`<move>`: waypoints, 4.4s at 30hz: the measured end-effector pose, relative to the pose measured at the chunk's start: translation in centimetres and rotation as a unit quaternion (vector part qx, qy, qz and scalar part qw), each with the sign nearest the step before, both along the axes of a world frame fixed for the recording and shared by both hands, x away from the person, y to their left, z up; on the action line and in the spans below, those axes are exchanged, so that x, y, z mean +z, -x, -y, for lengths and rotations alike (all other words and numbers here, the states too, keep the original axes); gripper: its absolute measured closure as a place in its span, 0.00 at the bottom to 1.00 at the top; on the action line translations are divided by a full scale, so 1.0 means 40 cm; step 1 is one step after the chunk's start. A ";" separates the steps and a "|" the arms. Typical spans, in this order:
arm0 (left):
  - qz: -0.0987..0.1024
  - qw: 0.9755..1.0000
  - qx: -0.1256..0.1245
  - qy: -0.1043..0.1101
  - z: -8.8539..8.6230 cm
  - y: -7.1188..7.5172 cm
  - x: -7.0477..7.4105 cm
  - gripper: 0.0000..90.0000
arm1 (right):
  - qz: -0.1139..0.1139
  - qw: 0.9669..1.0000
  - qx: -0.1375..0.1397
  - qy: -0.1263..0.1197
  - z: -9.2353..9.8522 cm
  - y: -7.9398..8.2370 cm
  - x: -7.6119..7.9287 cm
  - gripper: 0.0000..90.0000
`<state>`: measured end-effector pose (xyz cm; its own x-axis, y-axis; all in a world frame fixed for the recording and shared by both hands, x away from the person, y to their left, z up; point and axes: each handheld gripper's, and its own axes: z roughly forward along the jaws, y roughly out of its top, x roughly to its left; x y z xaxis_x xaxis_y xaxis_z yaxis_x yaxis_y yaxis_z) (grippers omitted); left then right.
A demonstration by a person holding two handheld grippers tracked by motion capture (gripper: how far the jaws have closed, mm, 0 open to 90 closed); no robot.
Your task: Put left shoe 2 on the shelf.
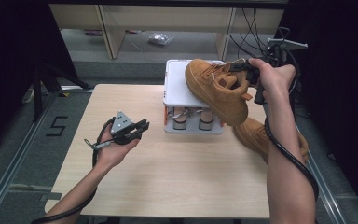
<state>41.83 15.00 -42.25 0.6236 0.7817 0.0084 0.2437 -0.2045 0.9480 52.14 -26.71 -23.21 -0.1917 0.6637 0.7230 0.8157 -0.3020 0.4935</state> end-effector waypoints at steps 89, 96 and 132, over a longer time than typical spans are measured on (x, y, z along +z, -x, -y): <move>-0.010 0.994 -0.102 0.024 0.388 -0.104 0.093 1.00 | 0.002 0.991 -0.017 0.133 0.043 0.141 -0.260 1.00; -0.014 0.995 -0.095 0.029 0.382 -0.100 0.093 1.00 | 0.025 0.990 -0.008 0.141 0.027 0.157 -0.268 1.00; -0.042 0.997 -0.033 0.046 0.273 -0.161 0.118 1.00 | 0.023 0.987 0.002 0.162 -0.136 0.097 -0.242 1.00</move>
